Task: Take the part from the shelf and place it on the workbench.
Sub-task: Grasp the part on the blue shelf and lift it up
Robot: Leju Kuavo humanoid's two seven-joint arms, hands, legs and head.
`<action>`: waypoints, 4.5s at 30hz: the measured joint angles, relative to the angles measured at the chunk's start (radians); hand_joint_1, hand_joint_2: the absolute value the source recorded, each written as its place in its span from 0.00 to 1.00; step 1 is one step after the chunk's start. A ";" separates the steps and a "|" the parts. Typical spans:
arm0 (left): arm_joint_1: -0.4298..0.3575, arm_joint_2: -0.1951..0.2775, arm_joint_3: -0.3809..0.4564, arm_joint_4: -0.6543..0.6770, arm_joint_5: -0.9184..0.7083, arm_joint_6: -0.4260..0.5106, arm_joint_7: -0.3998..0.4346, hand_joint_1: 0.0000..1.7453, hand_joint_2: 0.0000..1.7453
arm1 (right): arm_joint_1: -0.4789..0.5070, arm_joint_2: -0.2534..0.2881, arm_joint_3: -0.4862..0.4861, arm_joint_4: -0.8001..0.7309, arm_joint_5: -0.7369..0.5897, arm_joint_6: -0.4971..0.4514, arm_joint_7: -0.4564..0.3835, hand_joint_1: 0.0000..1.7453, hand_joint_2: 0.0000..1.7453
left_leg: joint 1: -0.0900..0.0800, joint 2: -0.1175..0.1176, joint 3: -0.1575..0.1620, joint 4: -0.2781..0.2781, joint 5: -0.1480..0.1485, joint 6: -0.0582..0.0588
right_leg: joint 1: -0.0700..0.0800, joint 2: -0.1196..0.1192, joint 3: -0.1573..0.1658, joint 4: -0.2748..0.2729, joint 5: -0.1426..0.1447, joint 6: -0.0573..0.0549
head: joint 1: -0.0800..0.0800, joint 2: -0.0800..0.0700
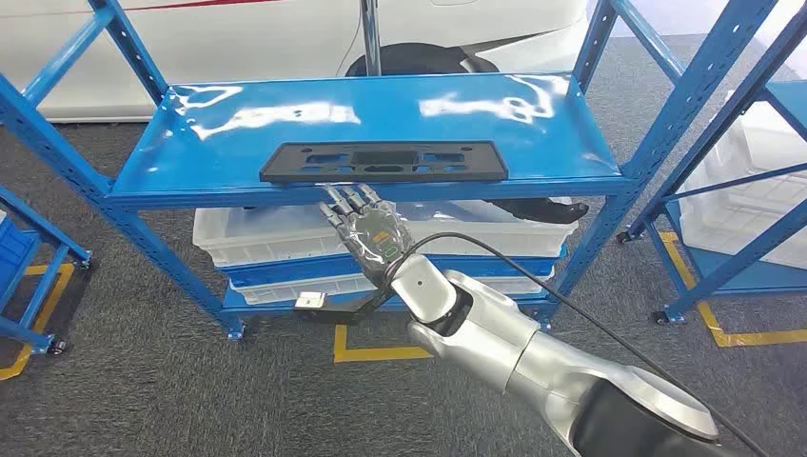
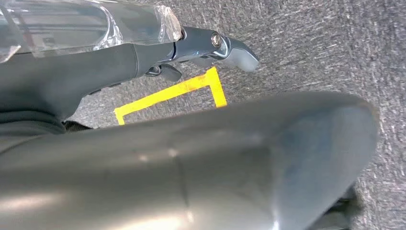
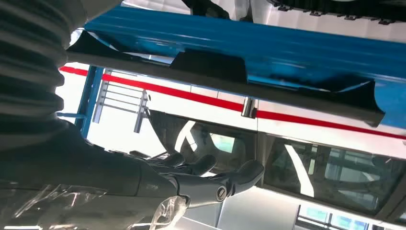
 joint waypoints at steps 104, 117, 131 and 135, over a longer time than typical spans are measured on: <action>0.008 0.007 0.000 0.006 0.025 -0.018 -0.015 0.00 0.00 | -0.045 -0.070 0.049 -0.021 -0.358 0.223 -0.029 1.00 1.00 | -0.017 -0.006 0.178 -0.323 0.114 0.032 | 0.020 0.001 -0.014 0.000 0.014 0.011 | 0.005 0.000; 0.008 0.007 0.000 0.006 0.023 -0.017 -0.016 0.00 0.50 | -0.045 -0.072 0.059 -0.021 -0.365 0.211 -0.024 1.00 1.00 | -0.019 -0.006 0.177 -0.323 0.114 0.032 | 0.018 0.000 -0.014 0.000 0.015 0.011 | 0.005 0.000; 0.007 0.007 -0.007 0.006 -0.013 0.039 -0.098 0.00 1.00 | -0.010 -0.095 0.062 -0.037 -0.290 0.130 -0.006 1.00 1.00 | -0.019 -0.006 0.178 -0.322 0.114 0.032 | 0.018 0.000 -0.014 0.000 0.015 0.011 | 0.005 0.000; 0.007 0.007 -0.008 0.006 -0.012 0.053 -0.100 0.00 1.00 | -0.005 -0.104 0.062 -0.048 -0.280 0.129 -0.003 1.00 1.00 | -0.019 -0.006 0.178 -0.322 0.114 0.032 | 0.018 0.000 -0.014 0.000 0.015 0.011 | 0.005 0.000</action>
